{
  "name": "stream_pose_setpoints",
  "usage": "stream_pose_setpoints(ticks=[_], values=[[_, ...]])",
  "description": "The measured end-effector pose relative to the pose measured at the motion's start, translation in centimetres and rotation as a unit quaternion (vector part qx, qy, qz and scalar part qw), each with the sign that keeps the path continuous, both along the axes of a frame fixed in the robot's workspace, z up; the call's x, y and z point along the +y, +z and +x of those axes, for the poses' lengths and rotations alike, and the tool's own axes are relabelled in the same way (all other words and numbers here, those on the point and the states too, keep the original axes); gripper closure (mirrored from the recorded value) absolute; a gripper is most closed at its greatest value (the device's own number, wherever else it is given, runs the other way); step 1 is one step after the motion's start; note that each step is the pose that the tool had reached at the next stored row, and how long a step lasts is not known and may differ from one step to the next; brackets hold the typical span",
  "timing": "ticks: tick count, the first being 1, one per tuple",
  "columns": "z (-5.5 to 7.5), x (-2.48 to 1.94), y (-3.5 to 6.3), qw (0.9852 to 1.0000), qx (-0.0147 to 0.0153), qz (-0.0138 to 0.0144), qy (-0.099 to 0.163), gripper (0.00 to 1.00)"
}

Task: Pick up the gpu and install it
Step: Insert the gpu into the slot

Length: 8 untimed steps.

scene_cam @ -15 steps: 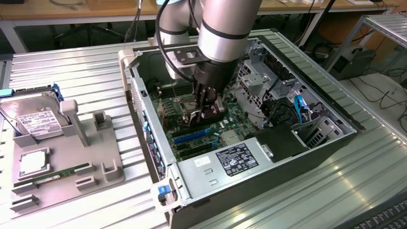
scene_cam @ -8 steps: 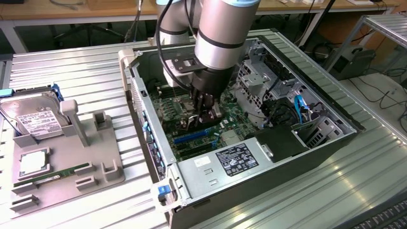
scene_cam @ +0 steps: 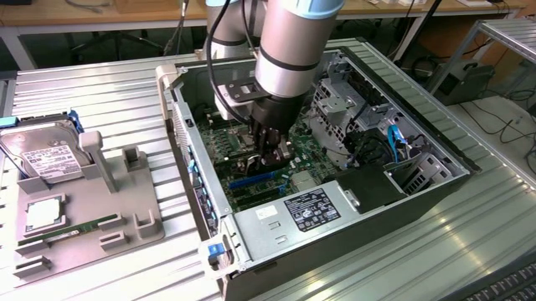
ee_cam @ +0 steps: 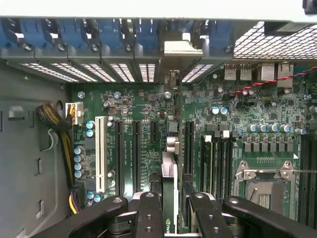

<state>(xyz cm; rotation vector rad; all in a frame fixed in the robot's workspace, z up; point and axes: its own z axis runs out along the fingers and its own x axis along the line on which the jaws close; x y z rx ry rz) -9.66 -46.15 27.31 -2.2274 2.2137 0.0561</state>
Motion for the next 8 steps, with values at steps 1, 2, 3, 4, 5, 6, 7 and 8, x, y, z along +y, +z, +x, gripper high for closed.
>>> stream_pose_setpoints(ticks=[1,2,3,4,5,6,7,8], values=[[-0.02,0.01,-0.03,1.0000,0.0000,-0.0001,0.001,0.74],[-0.04,0.02,-0.06,1.0000,0.0000,-0.0001,0.002,0.74],[-0.06,0.03,-0.09,1.0000,0.0000,-0.0002,0.003,0.74],[-0.11,0.04,-0.19,1.0000,-0.0001,-0.0003,0.004,0.74],[-0.16,0.06,-0.24,1.0000,-0.0001,-0.0004,0.004,0.74],[-0.21,0.07,-0.32,1.0000,-0.0001,-0.0007,0.004,0.74],[-0.27,0.08,-0.40,1.0000,0.0000,-0.0011,0.004,0.74],[-0.30,0.08,-0.45,1.0000,0.0000,-0.0014,0.004,0.74]])
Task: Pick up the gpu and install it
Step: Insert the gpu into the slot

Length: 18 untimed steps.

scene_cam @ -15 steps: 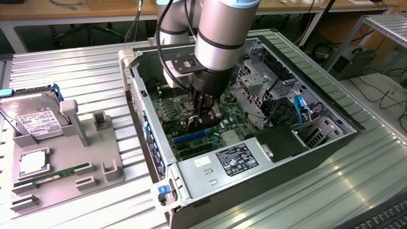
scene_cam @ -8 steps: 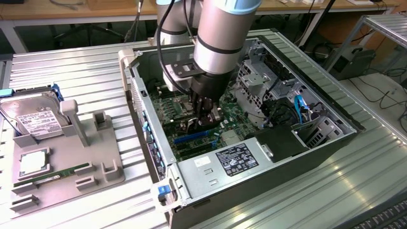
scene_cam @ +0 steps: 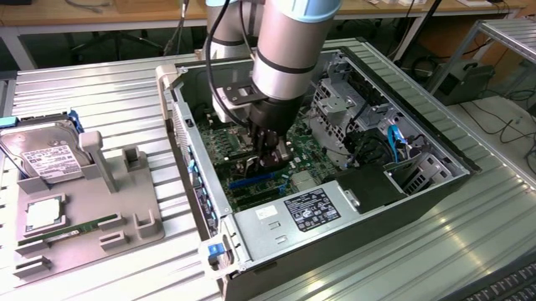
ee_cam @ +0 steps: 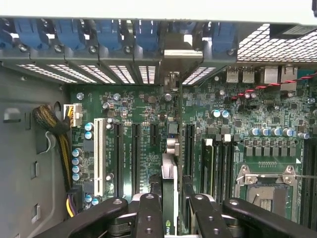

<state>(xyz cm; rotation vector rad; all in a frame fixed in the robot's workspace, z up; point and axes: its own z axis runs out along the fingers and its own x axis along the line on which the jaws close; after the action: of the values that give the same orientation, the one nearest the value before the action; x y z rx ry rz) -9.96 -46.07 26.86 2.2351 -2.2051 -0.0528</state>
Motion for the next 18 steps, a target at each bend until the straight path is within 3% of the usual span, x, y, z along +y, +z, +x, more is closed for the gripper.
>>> stream_pose_setpoints(ticks=[4,18], values=[[-0.07,0.00,-0.31,1.0000,0.0000,-0.0021,0.000,0.74],[-0.14,0.26,-0.86,1.0000,0.0000,-0.0023,0.000,0.74]])
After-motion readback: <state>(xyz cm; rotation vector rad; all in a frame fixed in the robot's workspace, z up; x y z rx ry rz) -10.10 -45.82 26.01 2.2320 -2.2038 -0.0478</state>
